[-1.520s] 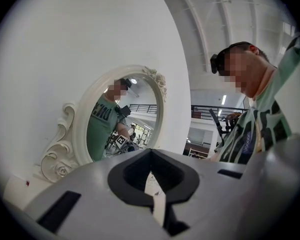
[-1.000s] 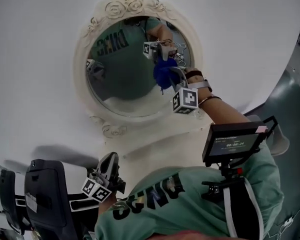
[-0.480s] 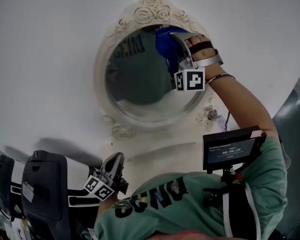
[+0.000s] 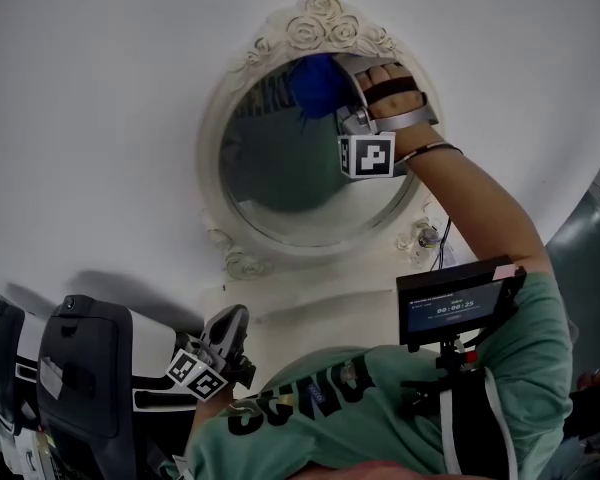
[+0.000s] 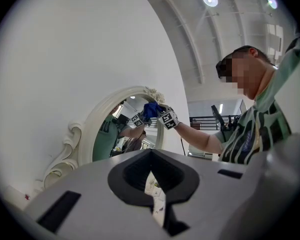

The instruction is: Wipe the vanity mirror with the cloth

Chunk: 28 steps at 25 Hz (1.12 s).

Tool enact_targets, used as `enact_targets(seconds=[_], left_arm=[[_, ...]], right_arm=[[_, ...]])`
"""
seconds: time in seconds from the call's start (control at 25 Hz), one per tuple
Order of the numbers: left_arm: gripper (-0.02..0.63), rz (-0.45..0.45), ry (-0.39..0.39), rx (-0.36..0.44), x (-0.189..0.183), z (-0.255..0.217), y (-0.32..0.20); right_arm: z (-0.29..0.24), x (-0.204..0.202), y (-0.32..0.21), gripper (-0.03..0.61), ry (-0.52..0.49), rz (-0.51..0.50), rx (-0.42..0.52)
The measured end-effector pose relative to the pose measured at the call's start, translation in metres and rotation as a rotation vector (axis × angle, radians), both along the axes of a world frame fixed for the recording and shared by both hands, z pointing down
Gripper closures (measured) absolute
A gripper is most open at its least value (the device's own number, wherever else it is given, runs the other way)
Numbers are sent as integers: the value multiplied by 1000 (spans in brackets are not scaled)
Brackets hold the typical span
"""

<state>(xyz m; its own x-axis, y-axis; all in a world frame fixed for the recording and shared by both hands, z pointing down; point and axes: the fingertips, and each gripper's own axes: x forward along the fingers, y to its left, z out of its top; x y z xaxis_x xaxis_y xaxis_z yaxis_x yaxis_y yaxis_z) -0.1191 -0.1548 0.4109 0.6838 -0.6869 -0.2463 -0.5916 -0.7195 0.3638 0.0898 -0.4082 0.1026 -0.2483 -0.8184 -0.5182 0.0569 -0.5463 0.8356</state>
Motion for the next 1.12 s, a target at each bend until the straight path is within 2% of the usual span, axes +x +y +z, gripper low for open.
enact_targets(seconds=[0.24, 0.48, 0.68, 0.8, 1.0, 1.12], left_arm=[[604, 1, -16, -24, -8, 13, -8], [604, 31, -27, -51, 0, 22, -13], [604, 52, -31, -71, 9, 30, -16], [604, 57, -30, -90, 13, 36, -14], [604, 57, -29, -127, 15, 47, -14], [604, 47, -22, -159, 11, 59, -14]], right_arm=[[33, 50, -17, 528, -90, 103, -71], [98, 106, -32, 528, -32, 254, -134], [172, 140, -37, 528, 28, 369, -328], [225, 153, -36, 528, 23, 408, -466], [301, 158, -35, 528, 15, 429, -628], [349, 157, -36, 528, 85, 491, -736]])
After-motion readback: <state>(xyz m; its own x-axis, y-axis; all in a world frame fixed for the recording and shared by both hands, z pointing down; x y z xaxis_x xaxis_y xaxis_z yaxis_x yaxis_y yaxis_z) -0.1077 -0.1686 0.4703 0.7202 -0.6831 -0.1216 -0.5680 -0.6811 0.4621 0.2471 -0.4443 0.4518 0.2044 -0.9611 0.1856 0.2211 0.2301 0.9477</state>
